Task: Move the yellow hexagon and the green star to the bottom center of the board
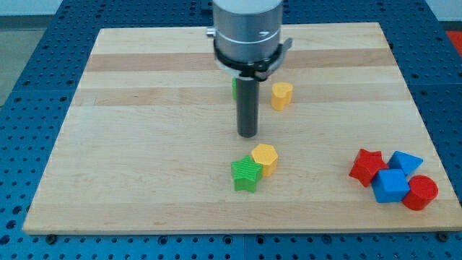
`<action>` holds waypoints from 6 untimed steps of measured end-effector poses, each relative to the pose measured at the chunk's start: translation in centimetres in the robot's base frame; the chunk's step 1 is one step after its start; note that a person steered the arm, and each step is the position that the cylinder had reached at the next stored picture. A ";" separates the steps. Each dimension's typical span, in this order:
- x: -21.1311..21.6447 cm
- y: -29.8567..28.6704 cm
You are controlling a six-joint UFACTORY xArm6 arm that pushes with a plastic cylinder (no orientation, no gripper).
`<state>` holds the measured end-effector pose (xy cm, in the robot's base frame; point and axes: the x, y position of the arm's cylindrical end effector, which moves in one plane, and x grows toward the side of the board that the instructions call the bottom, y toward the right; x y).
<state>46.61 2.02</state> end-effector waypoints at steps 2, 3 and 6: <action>2.5 0.9; 2.7 0.8; 2.2 0.4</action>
<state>48.83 2.46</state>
